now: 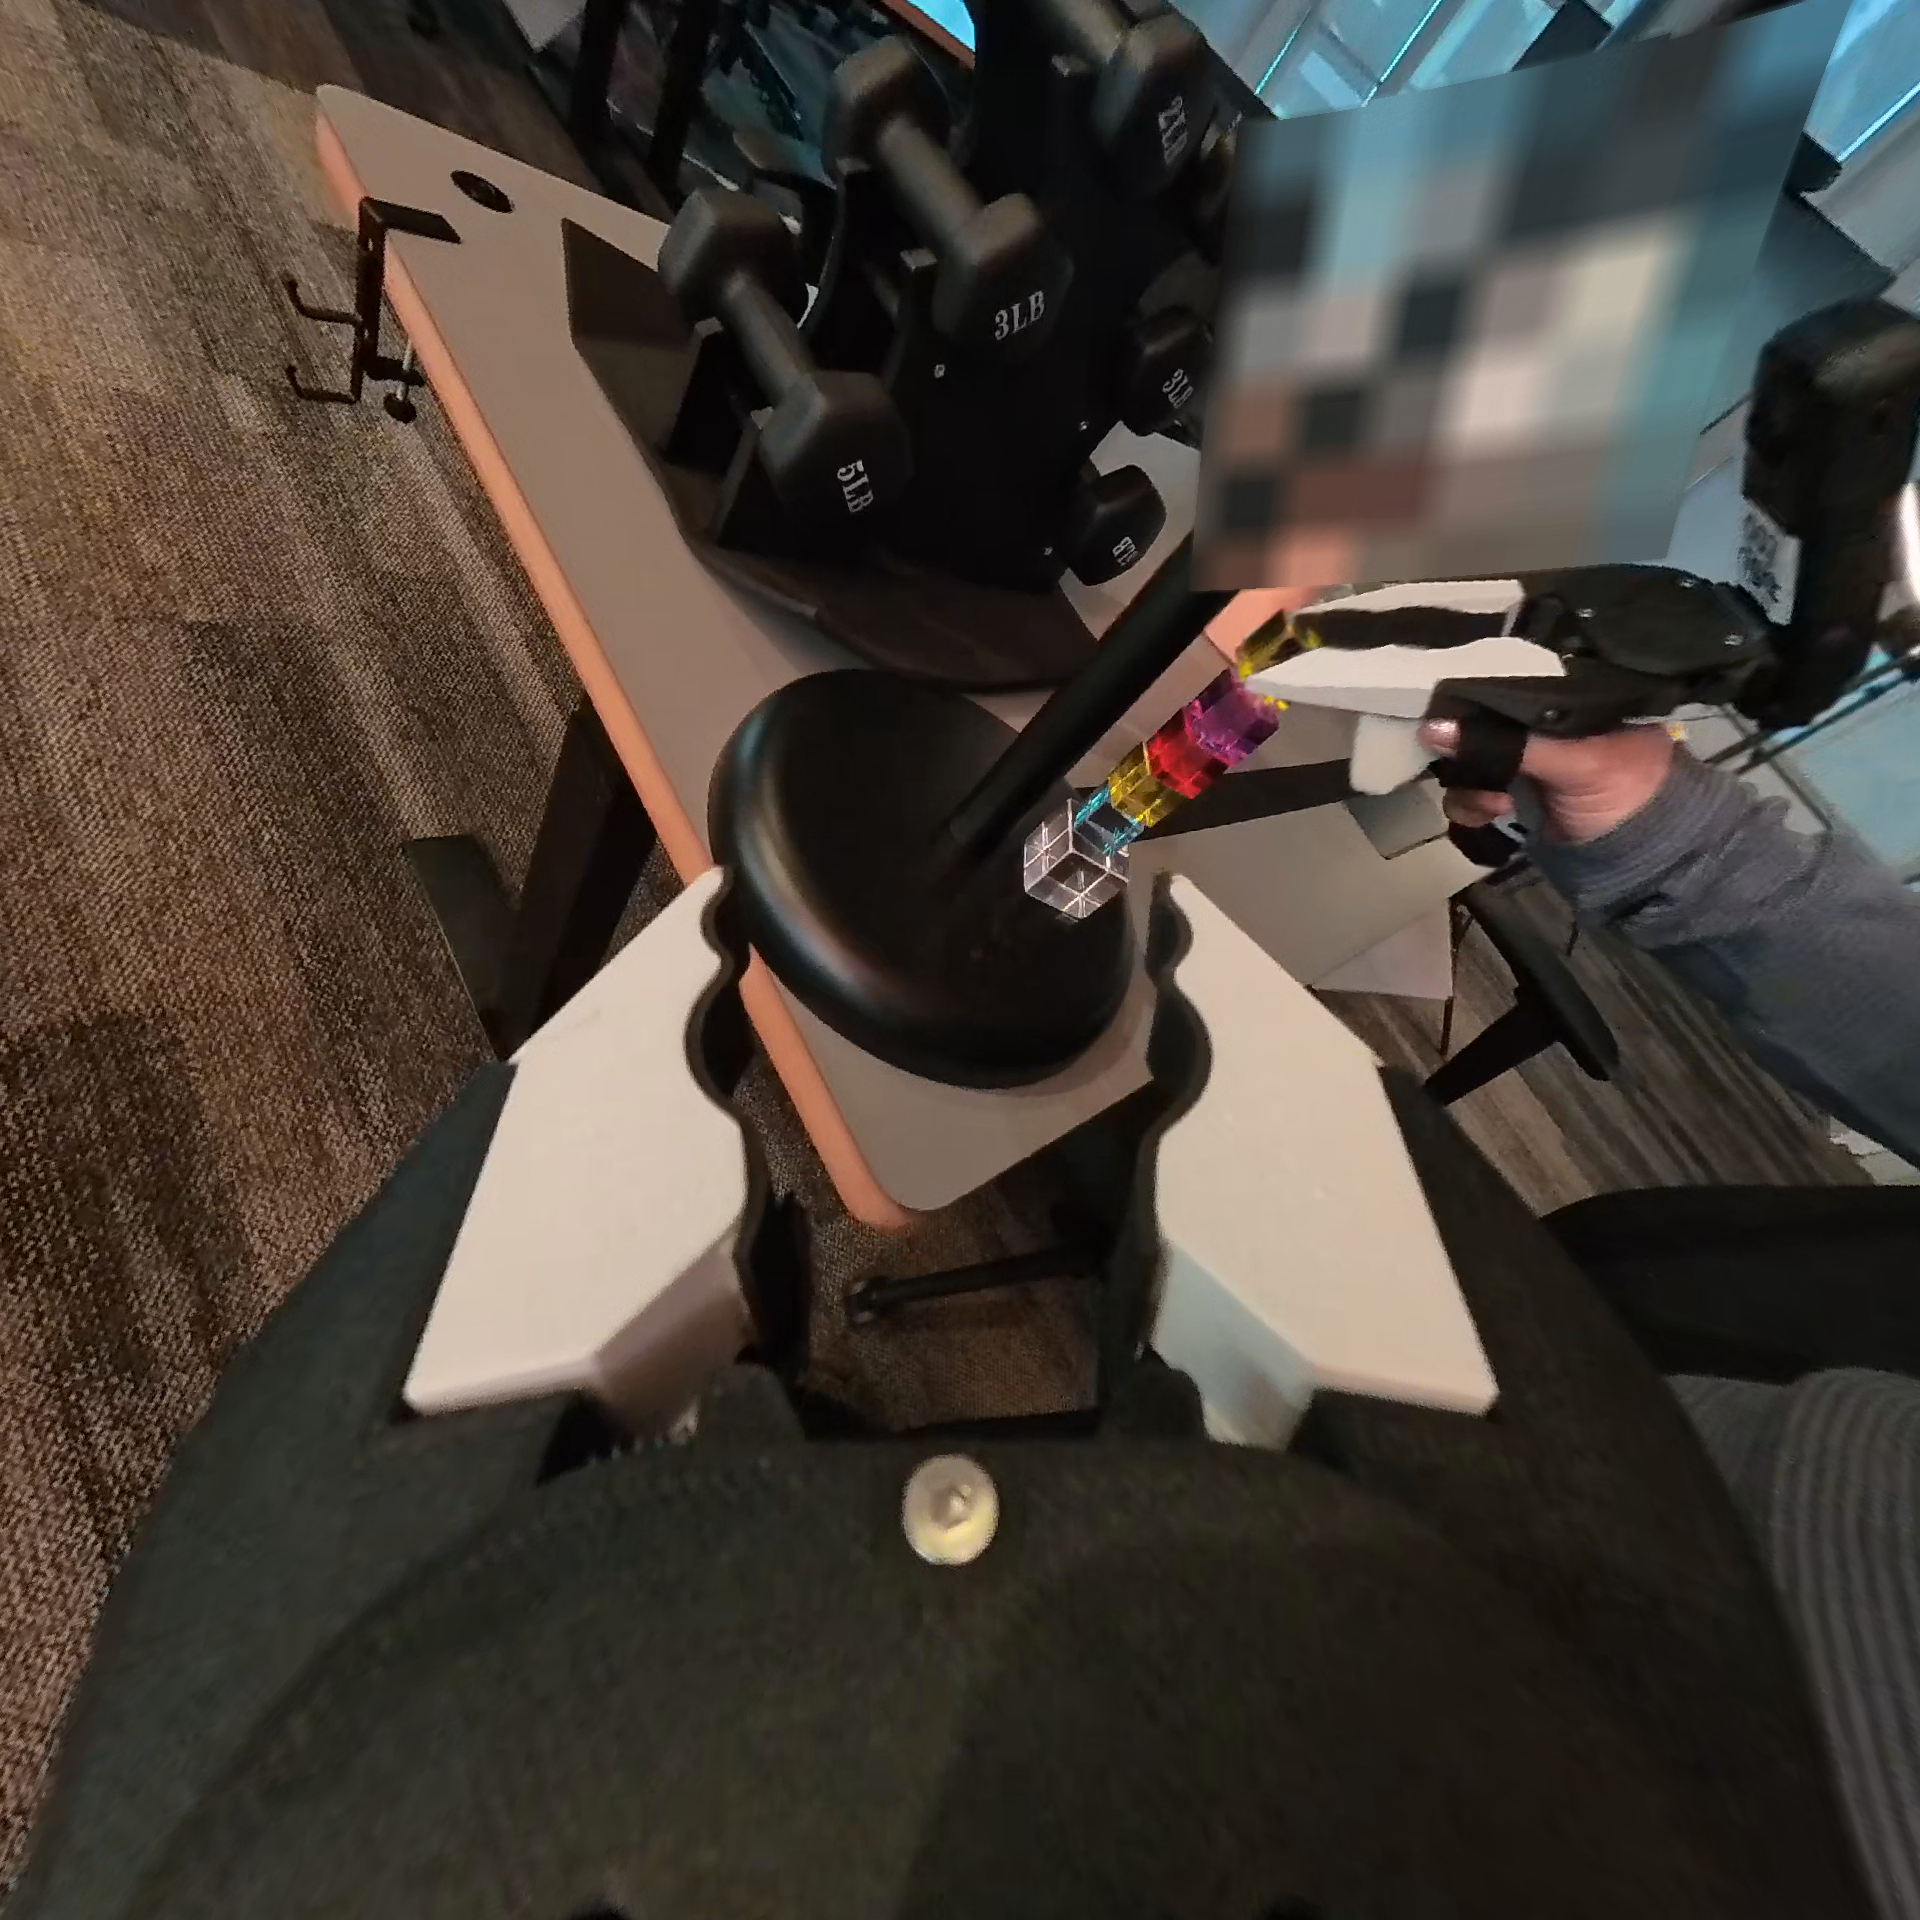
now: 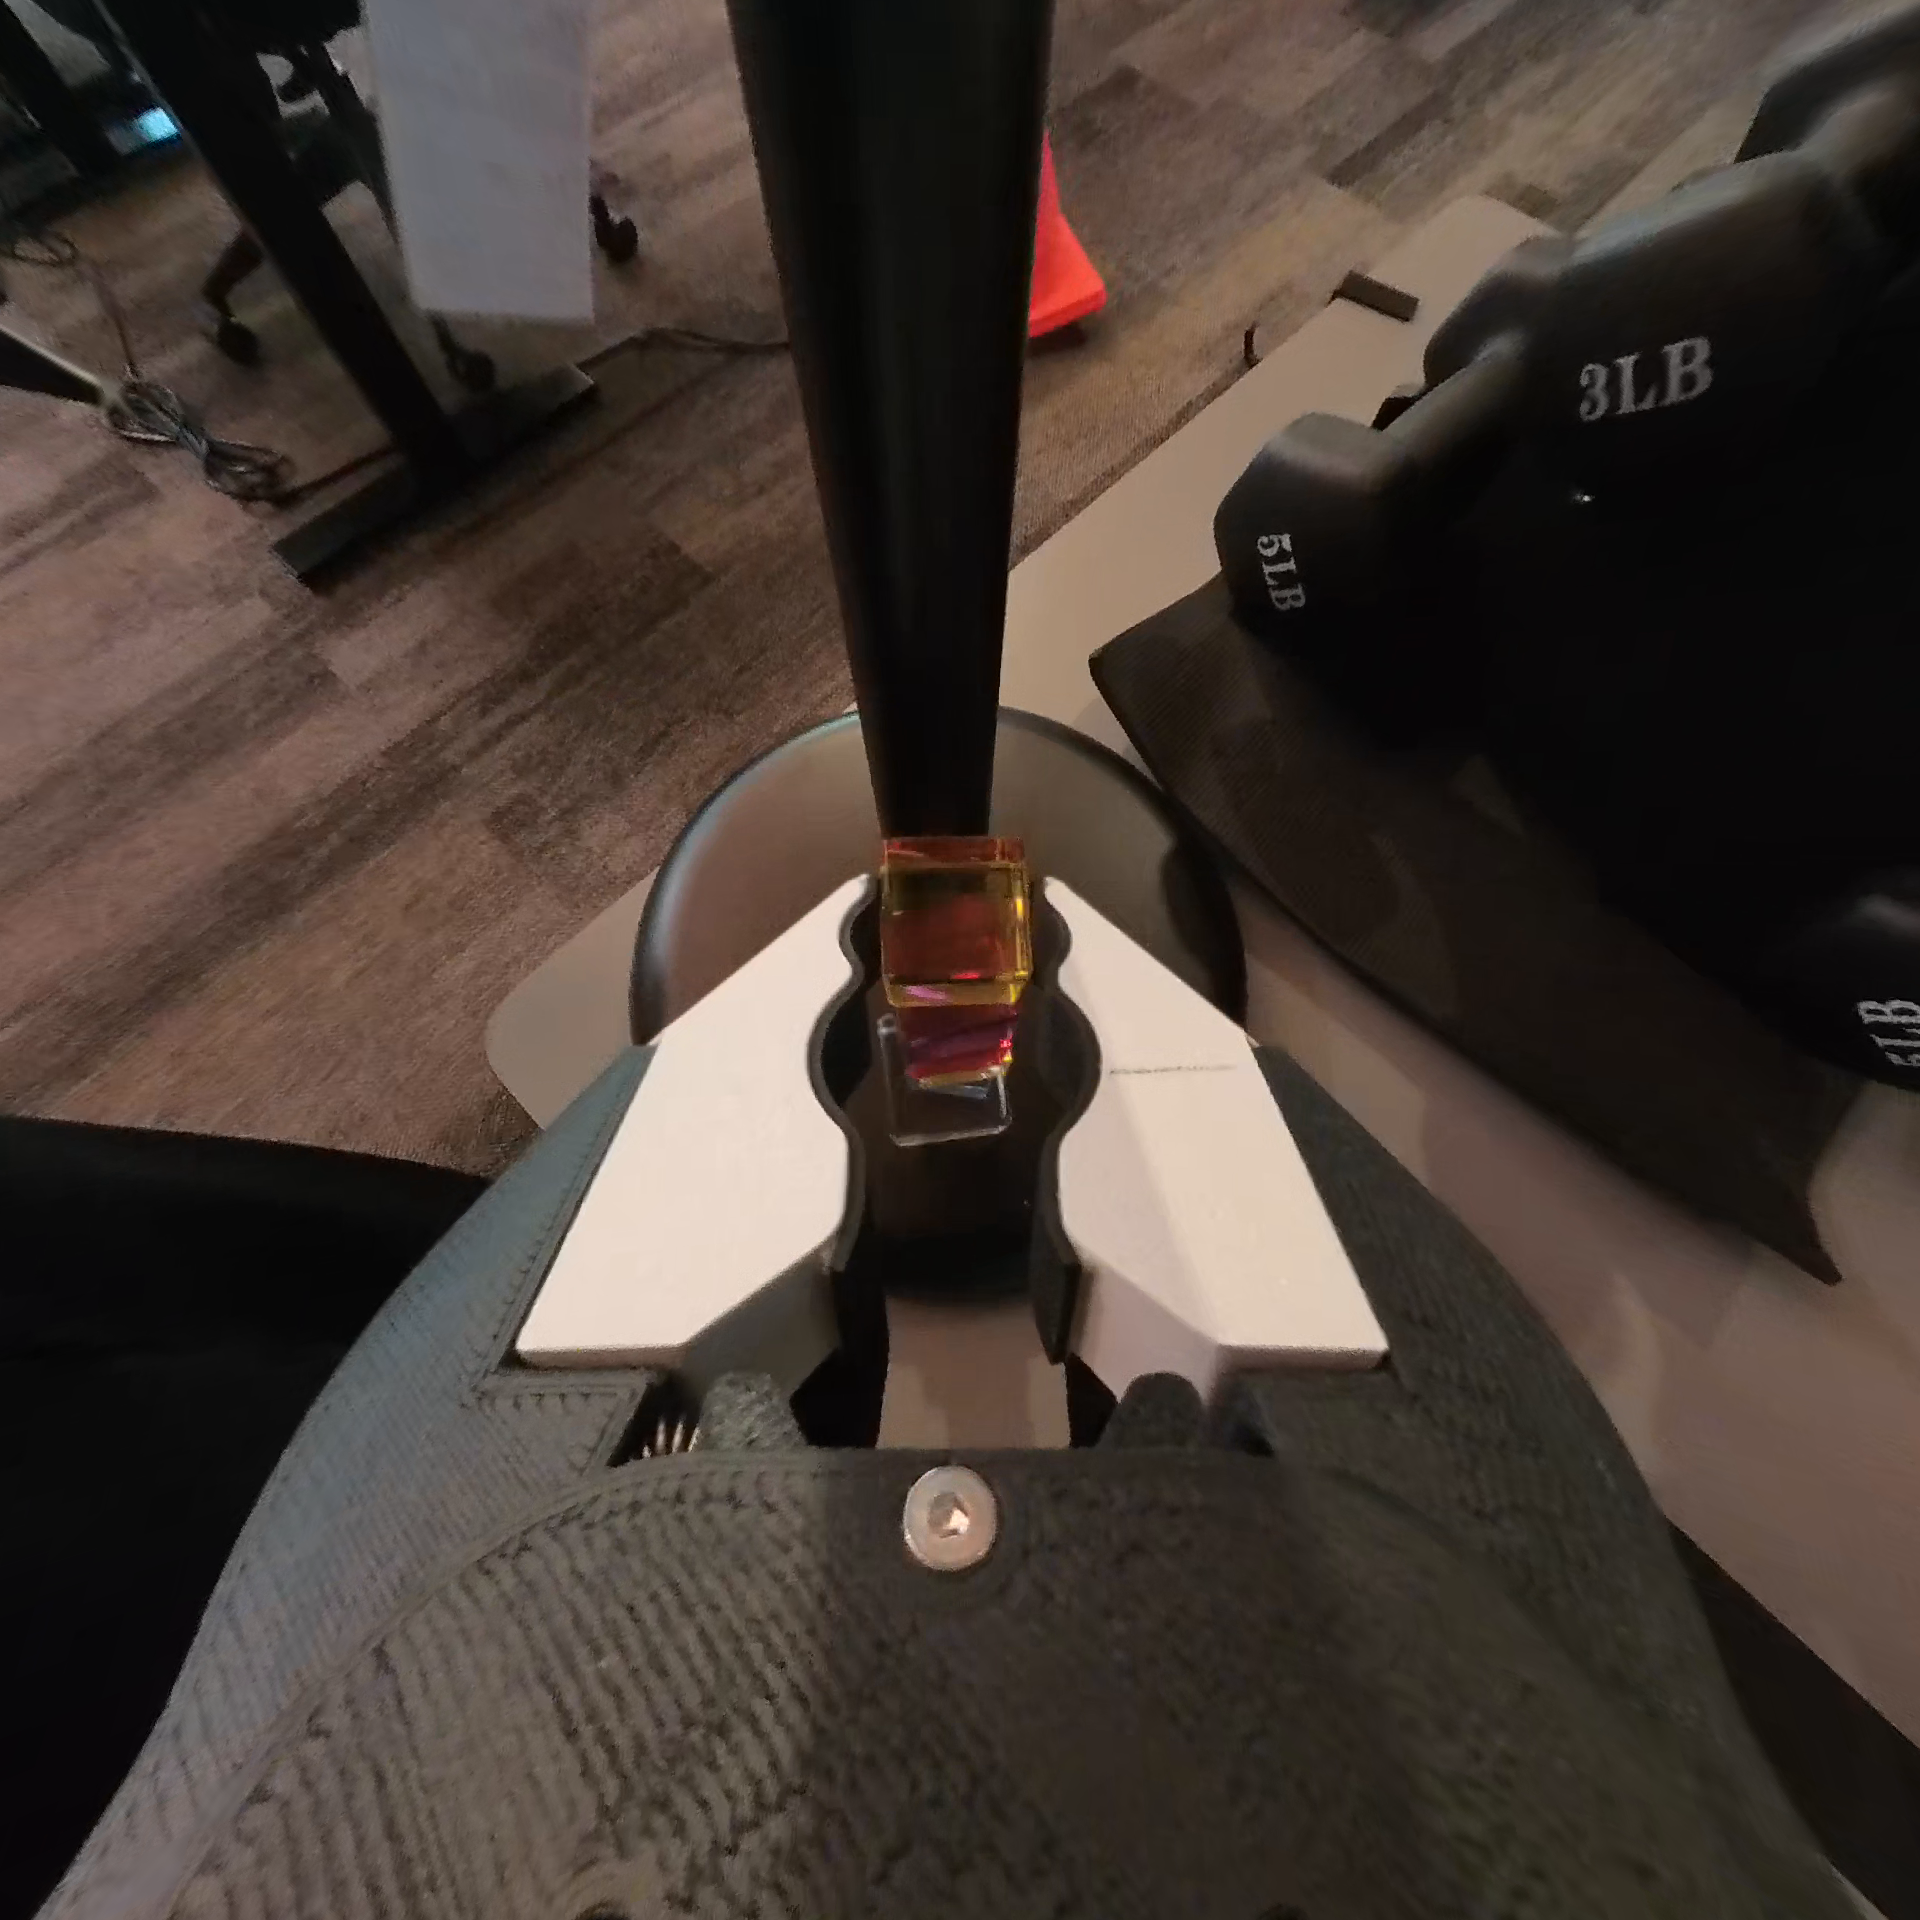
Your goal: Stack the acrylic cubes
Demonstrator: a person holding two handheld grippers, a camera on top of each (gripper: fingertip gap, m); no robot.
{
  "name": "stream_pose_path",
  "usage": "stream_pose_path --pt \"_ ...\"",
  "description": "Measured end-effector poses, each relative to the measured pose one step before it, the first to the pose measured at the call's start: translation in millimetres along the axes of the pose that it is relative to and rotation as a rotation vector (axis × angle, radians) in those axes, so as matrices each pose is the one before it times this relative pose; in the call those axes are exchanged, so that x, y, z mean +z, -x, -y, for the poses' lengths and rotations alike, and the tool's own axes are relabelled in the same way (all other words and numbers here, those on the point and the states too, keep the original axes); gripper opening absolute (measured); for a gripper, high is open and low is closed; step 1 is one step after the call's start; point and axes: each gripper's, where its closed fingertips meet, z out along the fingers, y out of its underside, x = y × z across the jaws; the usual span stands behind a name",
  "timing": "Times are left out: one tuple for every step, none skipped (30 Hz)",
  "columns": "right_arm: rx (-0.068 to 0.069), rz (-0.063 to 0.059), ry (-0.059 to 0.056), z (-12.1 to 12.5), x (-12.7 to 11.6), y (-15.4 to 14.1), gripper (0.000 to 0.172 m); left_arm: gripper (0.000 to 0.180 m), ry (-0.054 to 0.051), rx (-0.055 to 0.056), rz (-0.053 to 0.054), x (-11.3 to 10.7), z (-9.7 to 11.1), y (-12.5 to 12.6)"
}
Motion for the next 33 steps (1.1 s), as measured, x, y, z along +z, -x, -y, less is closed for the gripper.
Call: stream_pose_path --pt "-0.0026 -0.0031 0.0076 -2.19 1.88 -0.27 0.026 0.077 0.0029 0.0023 0.001 -0.99 -1.35 -0.84" --pt "-0.0006 -0.0002 -0.0017 -0.57 1.01 0.34 0.026 0.077 0.0035 0.0021 0.0008 -1.01 -1.18 -0.7" --pt "0.001 -0.0027 -0.0051 0.41 0.28 -0.04 0.026 0.077 0.003 0.0018 0.001 -0.93 -0.79 -0.44" --pt "-0.0001 -0.0049 -0.0008 -0.06 -0.01 -0.45 0.026 0.077 0.0008 0.0014 0.0024 -1.13 -0.3 0.05" --pt "-0.0004 -0.0035 -0.0009 -0.18 -0.02 -0.26 0.026 0.077 -0.0019 -0.0001 0.003 -1.09 0.37 0.36" --pt "0.0006 -0.0048 -0.0006 -0.53 0.06 -0.44 0.027 0.077 -0.0035 -0.0026 0.002 -1.02 0.64 0.54" --pt "0.0008 -0.0015 0.0006 -1.0 0.23 0.16 0.029 0.077 -0.0036 -0.0033 0.0012 -1.01 0.66 0.38" --pt "0.002 0.0055 0.0003 -1.02 0.33 1.32 0.032 0.077 -0.0024 -0.0013 0.0021 -0.82 0.54 0.55" --pt "0.0036 0.0051 -0.002 -0.4 -0.26 1.33 0.04 0.077 -0.001 0.0006 0.003 -0.64 0.2 0.6" --pt "0.0029 0.0007 -0.0053 -0.13 -2.05 0.85 0.051 0.078 -0.0002 0.0009 0.0033 -0.61 0.1 0.63" --pt "0.0 -0.0052 -0.0122 0.03 -4.73 0.16 0.058 0.078 -0.0008 0.0 0.0038 -0.85 0.28 0.77" --pt "-0.0047 -0.0178 -0.0242 -0.09 -7.78 -1.51 0.06 0.078 -0.0028 -0.002 0.0041 -1.15 0.4 0.9" --pt "-0.006 -0.0337 -0.0295 -1.76 -9.71 -4.08 0.06 0.078 -0.0051 -0.0028 0.0046 -1.59 0.67 1.0" --pt "-0.0001 -0.0376 -0.0283 -4.41 -9.64 -4.9 0.059 0.078 -0.0045 -0.0029 0.0062 -1.91 0.1 1.42" --pt "0.0104 -0.0308 -0.0217 -7.65 -8.19 -3.68 0.055 0.077 -0.0012 -0.0037 0.0061 -1.71 -0.81 1.73" --pt "0.02 -0.0197 -0.0121 -10.58 -5.32 -1.2 0.045 0.077 0.002 -0.0049 0.005 -1.47 -1.56 1.74" --pt "0.0259 -0.0067 0.0007 -12.35 -2.01 2.29 0.033 0.078 0.0033 -0.005 0.0049 -1.16 -1.73 1.87" --pt "0.019 0.0084 0.0157 -13.21 1.4 6.52 0.022 0.077 0.0037 -0.0042 0.0041 -0.79 -1.67 1.76" --pt "0.0017 0.0114 0.0186 -11.86 4.57 9.14 0.01 0.077 0.0038 -0.0031 0.0039 -0.32 -1.3 1.5" --pt "-0.0141 0.0058 0.0054 -8.46 7.07 10.35 0.0 0.077 0.0029 -0.0027 0.0031 -0.05 -0.73 0.99" --pt "-0.021 0.0029 -0.007 -4.63 8.46 10.79 0.0 0.077 0.0018 -0.002 0.002 0.14 -0.28 0.49" --pt "-0.0147 0.0073 -0.005 -2.91 9.61 11.21 0.0 0.078 0.0027 0.0002 0.001 0.33 -0.35 -0.16" --pt "0.0003 0.0142 -0.0007 -1.98 10.11 10.8 0.0 0.078 0.006 0.0033 0.0013 0.49 -0.61 -0.44" --pt "0.0124 0.0092 -0.006 -0.23 9.71 8.4 0.0 0.078 0.008 0.0059 0.002 0.45 -0.94 -0.69" --pt "0.0163 -0.0034 -0.0124 0.79 8.92 5.14 0.0 0.078 0.0076 0.0063 0.0022 0.26 -1.01 -0.71" --pt "0.0187 -0.0067 -0.0127 1.03 8.15 3.05 0.0 0.077 0.0068 0.005 0.0025 0.04 -0.94 -0.64" --pt "0.0226 -0.0079 -0.0089 0.57 7.14 1.71 0.0 0.077 0.0066 0.0029 0.0031 -0.15 -1.08 -0.24" --pt "0.0244 -0.0089 -0.0069 0.55 6.02 0.55 0.0 0.077 0.0055 0.0004 0.0033 -0.26 -0.94 -0.06" --pt "0.0231 -0.0029 -0.0058 0.88 4.81 0.46 0.0 0.078 0.0041 -0.0009 0.0034 -0.47 -0.84 0.15" --pt "0.0206 0.0009 -0.0019 0.79 3.7 0.37 0.0 0.077 0.0038 -0.0006 0.0041 -0.62 -0.83 0.35" --pt "0.0133 -0.0047 0.0016 0.54 2.64 -1.0 0.0 0.077 0.0042 0.0006 0.005 -0.71 -0.87 0.43" --pt "0.0049 -0.0088 0.0055 0.17 1.82 -2.11 0.0 0.077 0.004 0.0012 0.0054 -0.88 -0.89 0.62" --pt "0.0024 -0.0043 0.0066 0.03 1.3 -2.02 0.0 0.077 0.0032 0.0002 0.0051 -0.76 -0.77 0.88"
